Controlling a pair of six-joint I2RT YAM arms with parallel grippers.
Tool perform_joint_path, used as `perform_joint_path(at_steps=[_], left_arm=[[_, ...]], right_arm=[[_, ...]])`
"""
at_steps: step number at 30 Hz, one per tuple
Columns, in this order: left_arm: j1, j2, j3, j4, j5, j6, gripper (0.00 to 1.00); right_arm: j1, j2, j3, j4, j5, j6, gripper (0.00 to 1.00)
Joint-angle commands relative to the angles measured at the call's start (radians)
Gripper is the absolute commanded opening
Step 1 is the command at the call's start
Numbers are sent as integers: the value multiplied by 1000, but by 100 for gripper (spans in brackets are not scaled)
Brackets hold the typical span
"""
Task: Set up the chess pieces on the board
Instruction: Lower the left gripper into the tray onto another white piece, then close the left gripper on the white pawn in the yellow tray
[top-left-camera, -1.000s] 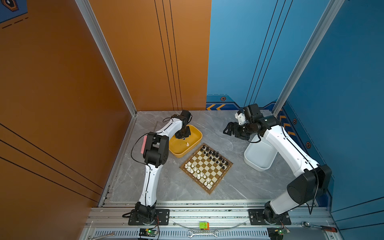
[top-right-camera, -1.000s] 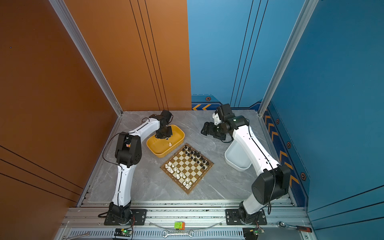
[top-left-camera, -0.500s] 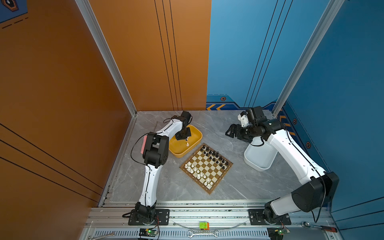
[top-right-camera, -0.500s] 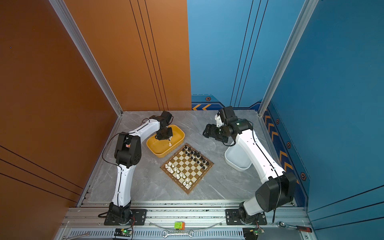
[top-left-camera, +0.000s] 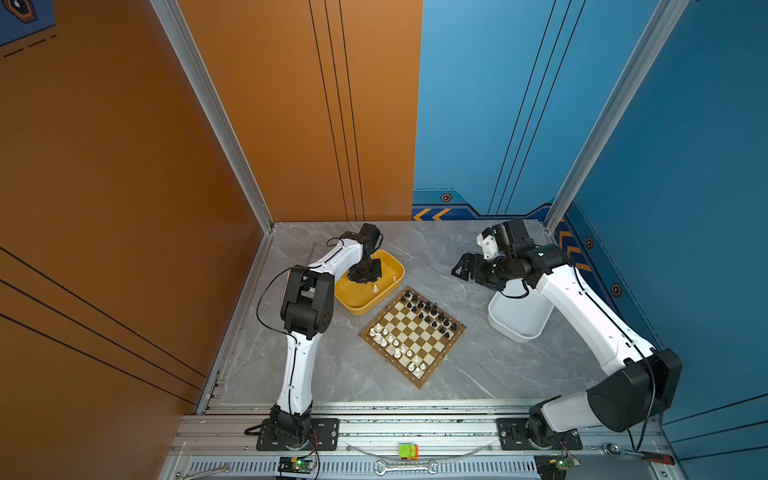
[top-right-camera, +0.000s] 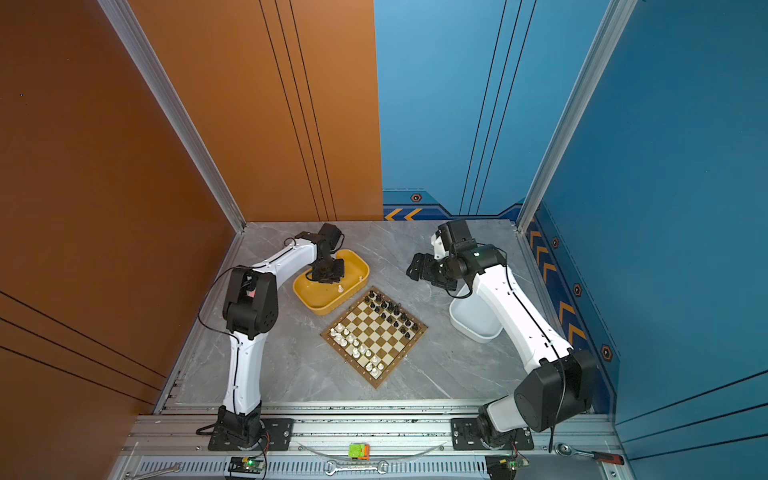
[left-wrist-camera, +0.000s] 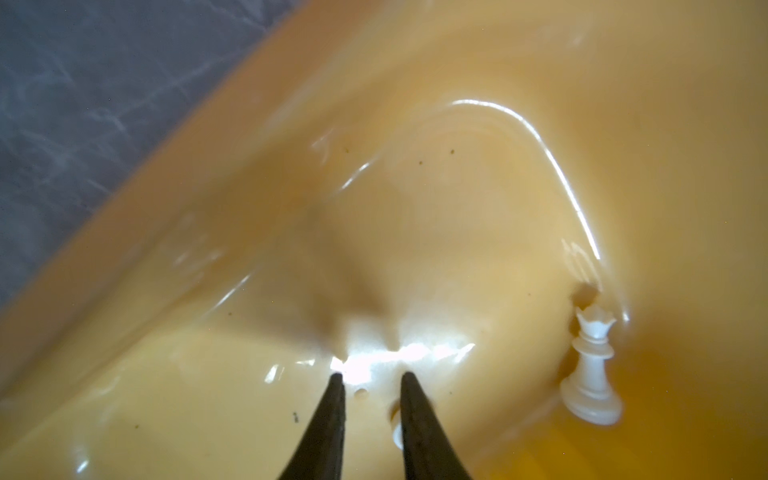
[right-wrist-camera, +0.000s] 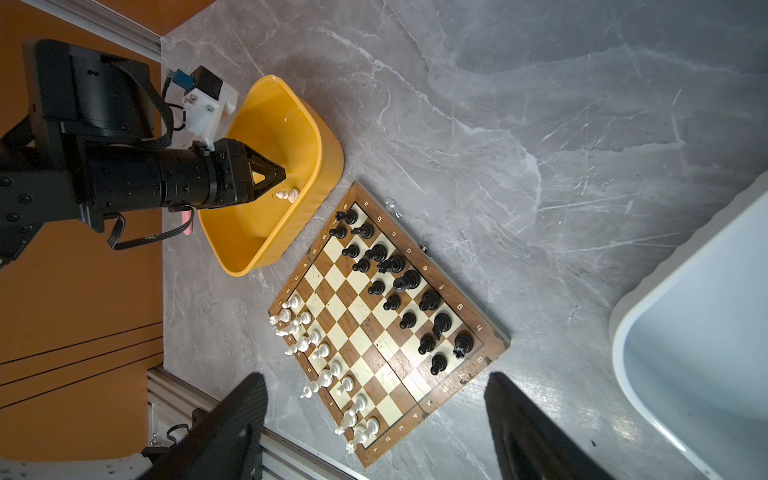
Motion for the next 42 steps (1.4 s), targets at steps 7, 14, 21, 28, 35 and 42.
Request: perform_joint_path(at_steps=[7,14,21,28,35,42], left_arm=[[-22,-17,51,-13,75,45,32],[-4,-96,-18,-15,64,62,33],[-5,-178,-115,-29,53,91,35],[-11,-132,-118,-29,80,110,34],[-22,-91,-93,-28,92,121,32],[-25,-76,-86,-29,82,125,30]], right_arm=[[0,-38,-1,-10,5,21,85],[6,-26,24,-29,29,37,85],[25,11,62,-35,52,49,85],[55,79,116,-33,66,54,85],[66,101,141,-37,80,60,85],[66,92,140,-44,90,62,85]])
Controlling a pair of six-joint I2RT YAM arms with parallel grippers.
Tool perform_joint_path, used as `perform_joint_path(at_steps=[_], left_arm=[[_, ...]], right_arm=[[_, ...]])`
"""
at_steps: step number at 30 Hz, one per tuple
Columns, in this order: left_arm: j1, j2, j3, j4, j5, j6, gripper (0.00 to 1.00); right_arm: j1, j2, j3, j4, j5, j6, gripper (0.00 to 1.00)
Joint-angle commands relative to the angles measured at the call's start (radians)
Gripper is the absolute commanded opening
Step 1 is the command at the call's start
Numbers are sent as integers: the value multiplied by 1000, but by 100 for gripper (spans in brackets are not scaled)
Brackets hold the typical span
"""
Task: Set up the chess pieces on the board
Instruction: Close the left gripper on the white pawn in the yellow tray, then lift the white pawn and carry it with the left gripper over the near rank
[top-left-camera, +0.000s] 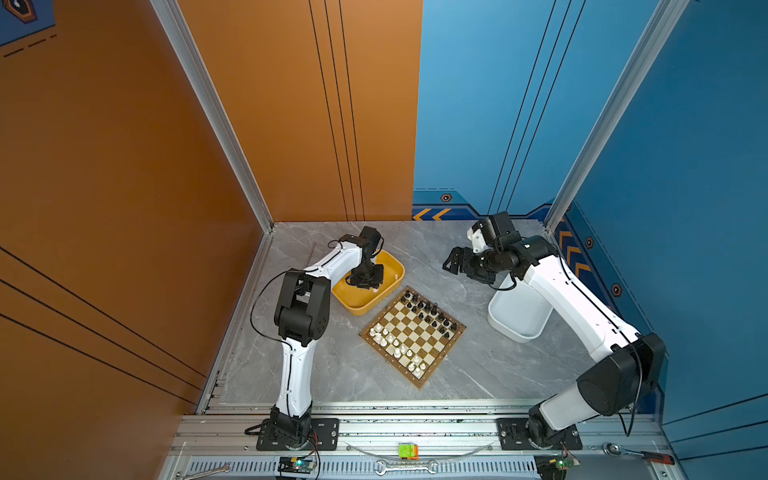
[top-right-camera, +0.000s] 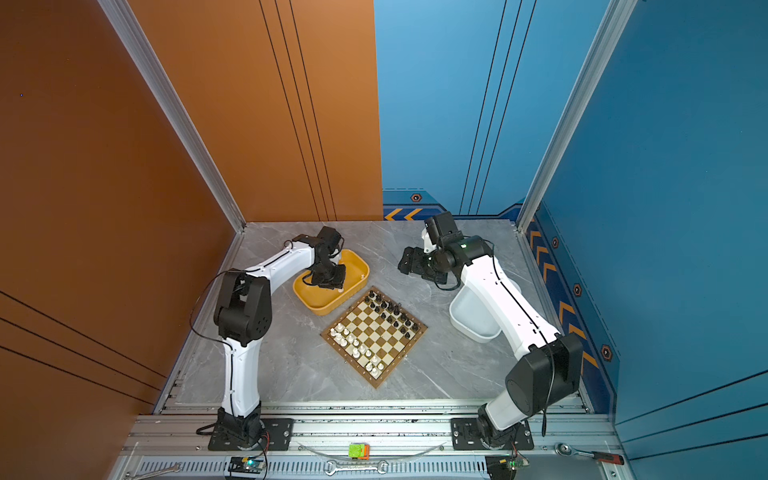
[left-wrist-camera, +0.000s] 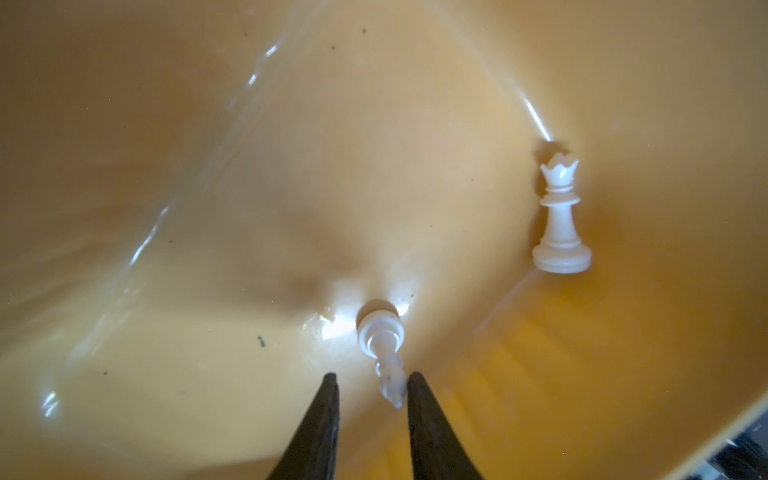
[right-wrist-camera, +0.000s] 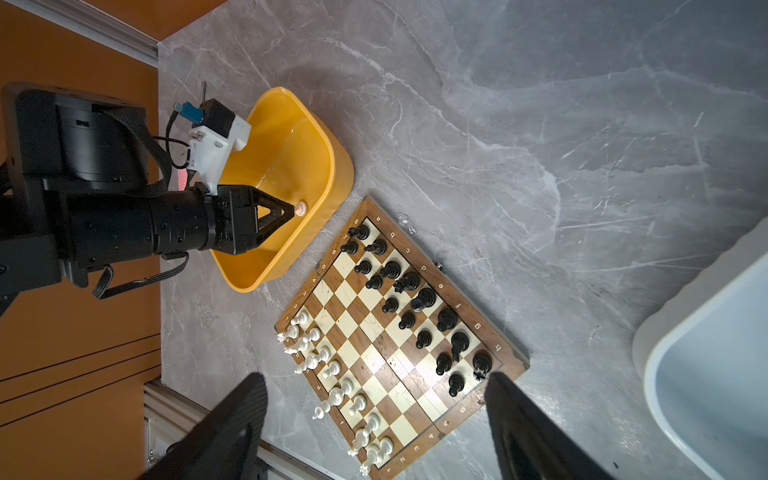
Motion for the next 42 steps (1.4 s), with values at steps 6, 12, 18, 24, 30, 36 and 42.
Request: perform_joint_path(at_steps=[6,12,18,24,30,36,42], left_arm=[[-13,21,27,-24,1,10,29],[-23,23,36,-24,-19,11,25],[-32,17,27,-26,-38,13,15],[-31,11,23,-26,-53,10,6],[-35,-8,31,-41,-63,8,0],[-38,-70,43,-78,-64,7,0],[-48,-198,-13,-95,-65,-20,0]], right_arm=[[3,-18,13,-35,34,13,85],[3,-29,6,-34,37,6,85],[2,-43,-6,-35,40,3,85],[0,-56,-20,-34,40,0,85],[-1,-69,-29,-34,39,-3,85],[-3,-84,-48,-26,15,-7,85],[-1,-101,-75,-15,-15,-13,85]])
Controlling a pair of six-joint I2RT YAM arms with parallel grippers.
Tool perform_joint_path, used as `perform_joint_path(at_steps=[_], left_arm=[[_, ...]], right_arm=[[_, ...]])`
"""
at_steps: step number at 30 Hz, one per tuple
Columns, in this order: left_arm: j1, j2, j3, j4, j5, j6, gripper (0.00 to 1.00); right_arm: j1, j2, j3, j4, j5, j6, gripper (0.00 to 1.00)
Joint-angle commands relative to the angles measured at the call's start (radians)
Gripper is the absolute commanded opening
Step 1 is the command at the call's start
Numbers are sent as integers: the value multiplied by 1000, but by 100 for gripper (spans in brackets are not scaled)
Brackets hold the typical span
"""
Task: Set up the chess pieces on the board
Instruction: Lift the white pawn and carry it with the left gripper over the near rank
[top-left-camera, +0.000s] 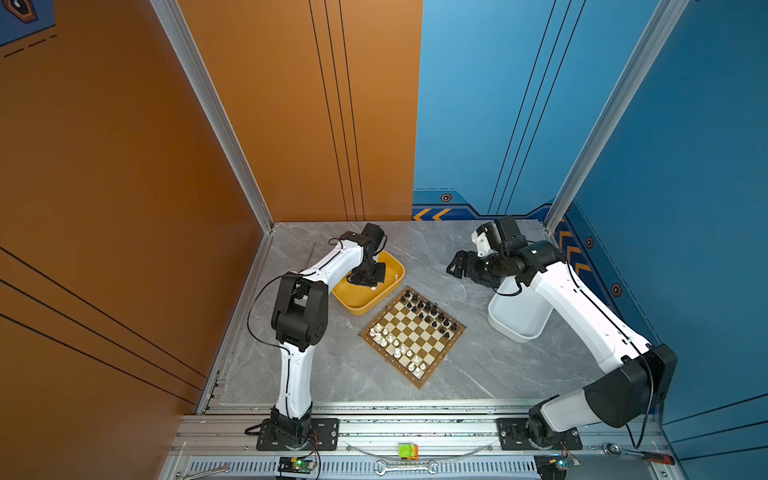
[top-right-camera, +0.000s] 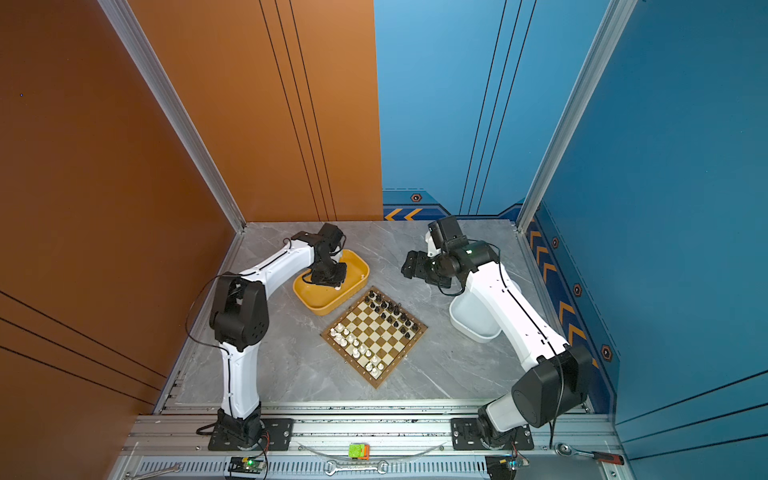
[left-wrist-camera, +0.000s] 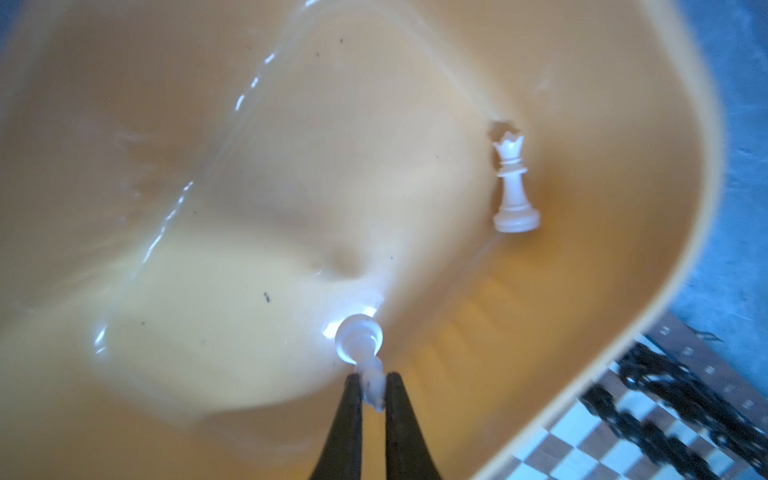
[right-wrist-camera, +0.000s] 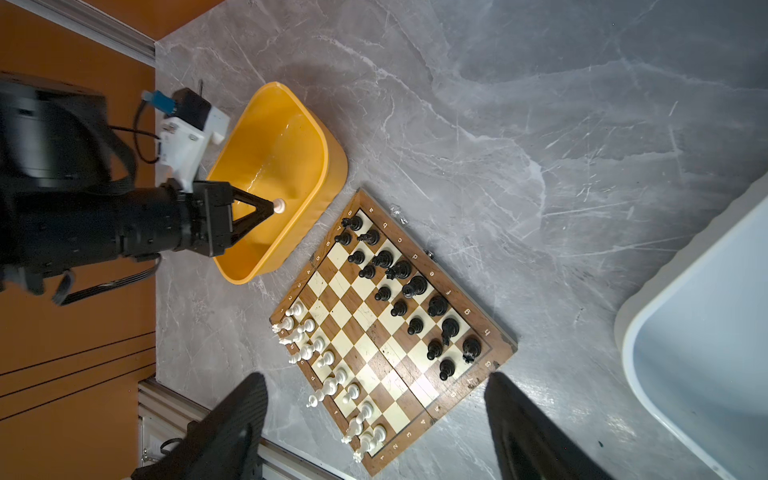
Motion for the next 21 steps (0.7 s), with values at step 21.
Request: perform_joint_path(at_steps=[21], left_arm=[[-227,-632,-503,-48,-125,-262,2]], right_arm=[[25,-217,-210,-20,-119,-38,85]])
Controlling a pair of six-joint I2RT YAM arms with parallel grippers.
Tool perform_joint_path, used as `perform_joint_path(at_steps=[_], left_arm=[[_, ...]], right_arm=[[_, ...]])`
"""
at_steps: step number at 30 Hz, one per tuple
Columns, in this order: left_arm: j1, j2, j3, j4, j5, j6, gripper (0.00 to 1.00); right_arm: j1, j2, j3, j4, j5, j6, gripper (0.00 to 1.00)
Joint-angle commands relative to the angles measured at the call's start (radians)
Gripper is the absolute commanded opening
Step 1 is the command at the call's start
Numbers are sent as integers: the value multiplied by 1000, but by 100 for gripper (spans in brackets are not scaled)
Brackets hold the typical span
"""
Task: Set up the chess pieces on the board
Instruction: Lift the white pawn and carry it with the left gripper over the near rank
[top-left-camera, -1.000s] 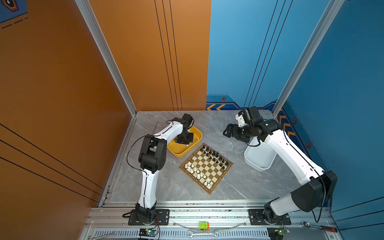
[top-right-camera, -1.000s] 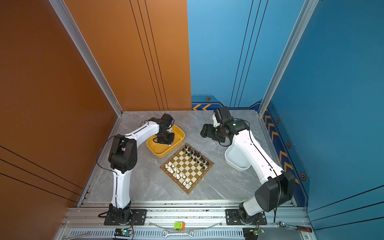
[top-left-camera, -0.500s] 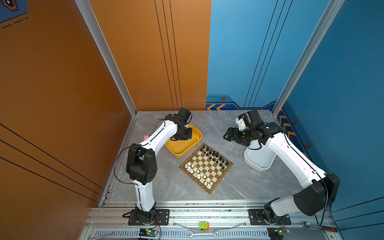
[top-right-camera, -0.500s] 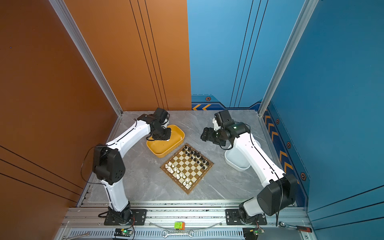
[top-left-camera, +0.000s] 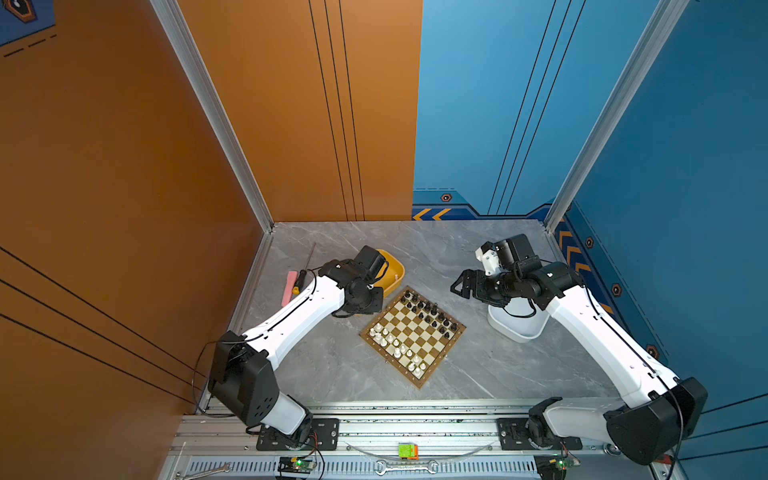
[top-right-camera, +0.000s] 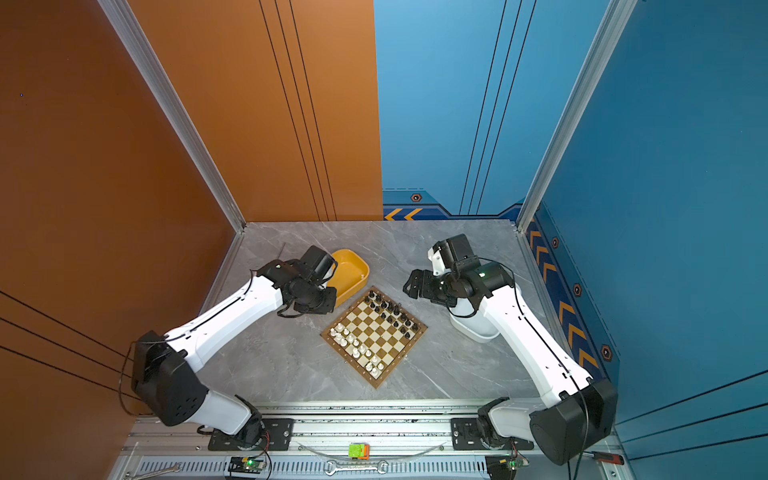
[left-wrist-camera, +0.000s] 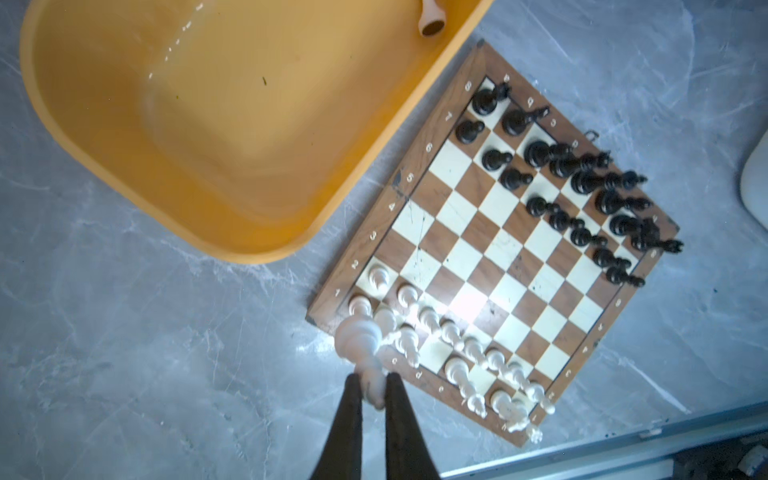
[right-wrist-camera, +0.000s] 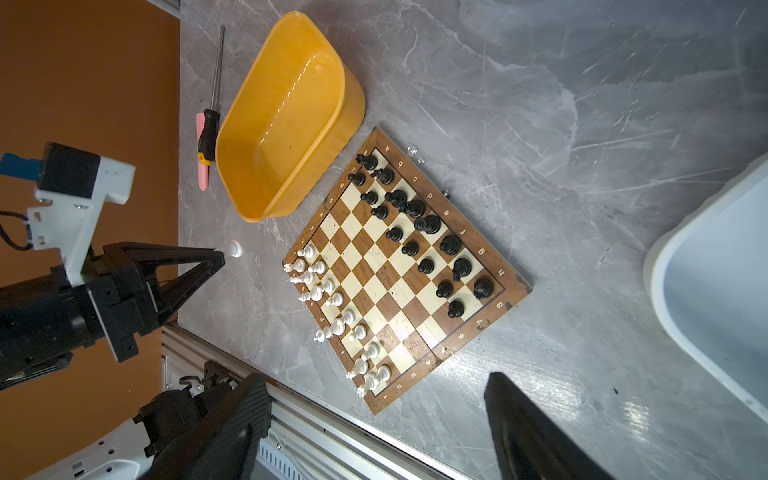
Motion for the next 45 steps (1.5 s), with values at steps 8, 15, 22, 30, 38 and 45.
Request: perform_joint_path(at_steps=[8,15,22,30,38,45], left_arm=[[-122,-173,-166,-22,-66,-178,2],[-173,-219,-221,-20,-99,-235,2],[-214,-223,-238,-20,-119,-270,2],[-240,-193,-205,-18,-129,-278,2],[-350,-175,-159,-20,-151,-302,1],[-457,-135,-155,-18,-185,-347,2]], right_arm=[[19,-56,-38,-40,-42,-41,85],[22,-67,-37,-52,-53,-54,85],[23,-72,-43,-58,-59,-66,85],[15,-59,-36,-63,-67,-84,85],[-3,-58,-43,-73,-85,-99,85],[-26,-65,-57,-91,-113,-127,85]])
